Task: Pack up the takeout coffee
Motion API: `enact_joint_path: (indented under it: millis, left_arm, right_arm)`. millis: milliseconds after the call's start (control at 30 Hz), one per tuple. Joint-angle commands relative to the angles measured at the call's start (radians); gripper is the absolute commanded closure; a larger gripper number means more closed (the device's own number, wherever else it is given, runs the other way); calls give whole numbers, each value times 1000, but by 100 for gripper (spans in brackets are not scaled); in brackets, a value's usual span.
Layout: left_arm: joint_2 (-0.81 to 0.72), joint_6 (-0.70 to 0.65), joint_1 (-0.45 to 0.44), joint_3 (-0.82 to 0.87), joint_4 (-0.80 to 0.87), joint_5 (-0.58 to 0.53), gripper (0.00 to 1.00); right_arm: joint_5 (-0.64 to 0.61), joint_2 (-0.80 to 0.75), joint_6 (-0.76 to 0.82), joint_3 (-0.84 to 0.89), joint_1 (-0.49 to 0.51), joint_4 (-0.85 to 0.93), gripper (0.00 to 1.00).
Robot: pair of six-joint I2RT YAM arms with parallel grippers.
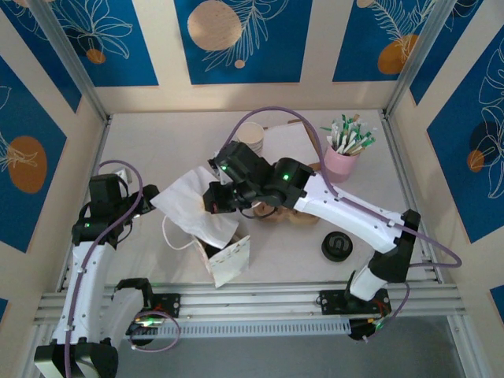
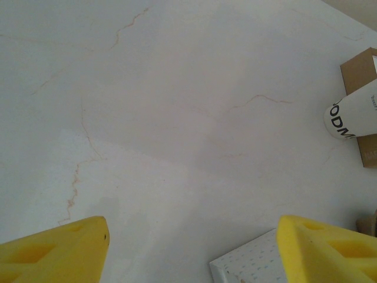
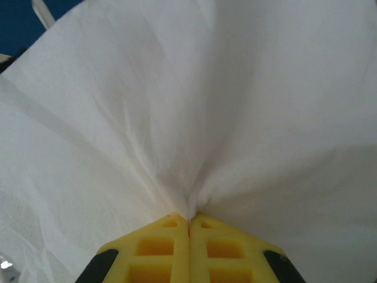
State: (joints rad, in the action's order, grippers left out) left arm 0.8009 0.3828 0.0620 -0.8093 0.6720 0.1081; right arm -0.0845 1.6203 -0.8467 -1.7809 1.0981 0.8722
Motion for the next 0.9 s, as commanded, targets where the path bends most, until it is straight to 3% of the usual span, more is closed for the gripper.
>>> enact_joint_path:
  millis: [0, 700, 867]
  left_arm:
    - [1, 0, 11, 5, -12, 13, 25]
    - [0, 2, 12, 7, -11, 8, 25]
    - [0, 2, 11, 7, -8, 4, 25]
  right_arm:
    - [-69, 26, 37, -53, 20, 83, 100]
    - [-192, 167, 114, -107, 75, 227, 100]
    - [-174, 194, 147, -110, 81, 242, 100]
